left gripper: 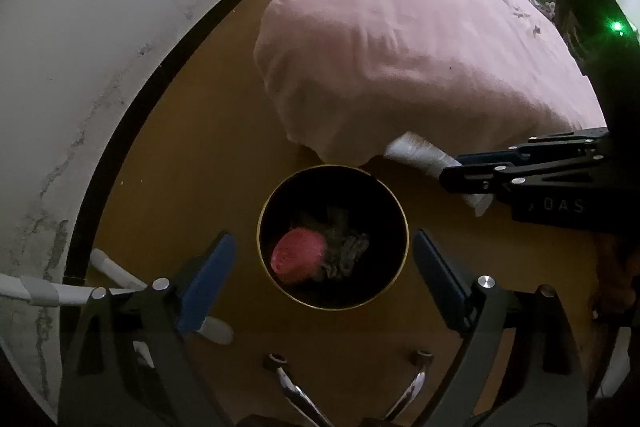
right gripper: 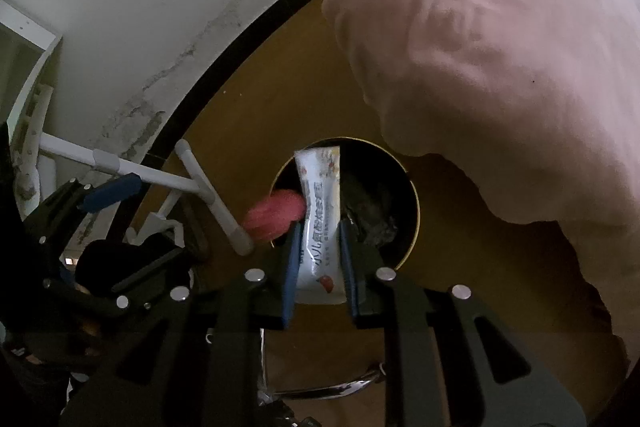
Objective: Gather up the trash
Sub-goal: 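Carry the red lid and tube over the black bin and open both tools, then move both tools back over the desk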
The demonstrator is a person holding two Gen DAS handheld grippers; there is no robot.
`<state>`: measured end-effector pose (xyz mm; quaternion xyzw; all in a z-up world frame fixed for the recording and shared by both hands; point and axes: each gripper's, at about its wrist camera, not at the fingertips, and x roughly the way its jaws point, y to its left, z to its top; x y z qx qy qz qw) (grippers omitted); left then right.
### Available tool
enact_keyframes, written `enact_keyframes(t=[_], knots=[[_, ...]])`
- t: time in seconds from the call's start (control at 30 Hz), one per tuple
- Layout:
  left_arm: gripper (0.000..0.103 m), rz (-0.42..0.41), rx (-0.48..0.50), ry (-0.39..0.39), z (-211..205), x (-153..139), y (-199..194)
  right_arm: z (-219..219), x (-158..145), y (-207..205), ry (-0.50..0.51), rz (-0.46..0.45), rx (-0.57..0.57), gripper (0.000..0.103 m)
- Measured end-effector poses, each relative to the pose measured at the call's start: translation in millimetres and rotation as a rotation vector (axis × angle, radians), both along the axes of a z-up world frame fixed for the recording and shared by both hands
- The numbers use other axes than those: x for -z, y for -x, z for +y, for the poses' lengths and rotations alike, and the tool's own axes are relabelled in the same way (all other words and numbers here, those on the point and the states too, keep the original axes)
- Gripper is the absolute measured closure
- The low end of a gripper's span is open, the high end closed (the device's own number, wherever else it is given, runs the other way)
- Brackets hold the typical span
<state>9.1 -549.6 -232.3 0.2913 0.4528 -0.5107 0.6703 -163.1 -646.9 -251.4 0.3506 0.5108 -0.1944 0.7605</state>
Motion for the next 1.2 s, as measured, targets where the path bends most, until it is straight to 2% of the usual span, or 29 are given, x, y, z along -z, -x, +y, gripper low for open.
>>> enact_keyframes(t=[0.03,0.07,0.27,0.4,0.53,0.63,0.73,0.83,0.97,1.1,1.2], knots=[[0.015,-0.001,0.002,0.003,0.6,-3.1,0.4,-0.8,-2.6,-1.4,0.008,0.0,0.003,0.058],[0.015,-0.004,0.006,0.007,1.1,-5.4,1.3,-0.2,-6.3,-0.5,0.021,-0.006,0.006,0.04],[0.014,-0.034,0.025,0.064,11.2,-43.1,13.4,-3.8,-46.3,10.5,0.096,-0.046,0.043,0.036],[0.01,-0.095,0.043,0.16,40.2,-102.2,29.3,4.2,-93.6,16.7,0.2,-0.087,0.057,0.025],[0.007,-0.148,-0.033,0.256,102.6,-163.6,25.5,42.7,-146.2,-10.0,0.279,-0.179,-0.021,0.021],[0.007,-0.182,-0.171,0.287,171.1,-194.2,2.8,95.1,-175.7,-54.5,0.305,-0.252,-0.157,0.021],[0.007,-0.242,-0.376,0.263,253.8,-208.5,-33.0,159.6,-196.4,-112.0,0.299,-0.315,-0.323,0.021],[0.007,-0.312,-0.598,0.184,338.6,-209.3,-68.1,234.0,-210.8,-169.9,0.291,-0.354,-0.498,0.021],[0.007,-0.323,-0.861,0.126,448.4,-205.0,-97.9,335.9,-225.7,-235.7,0.284,-0.386,-0.693,0.021],[0.007,-0.298,-1.068,0.107,553.3,-199.7,-102.6,443.2,-237.0,-272.6,0.264,-0.398,-0.894,0.022],[0.007,-0.291,-1.163,0.09,605.0,-195.2,-100.7,508.0,-232.7,-280.6,0.265,-0.38,-1.019,0.022]])
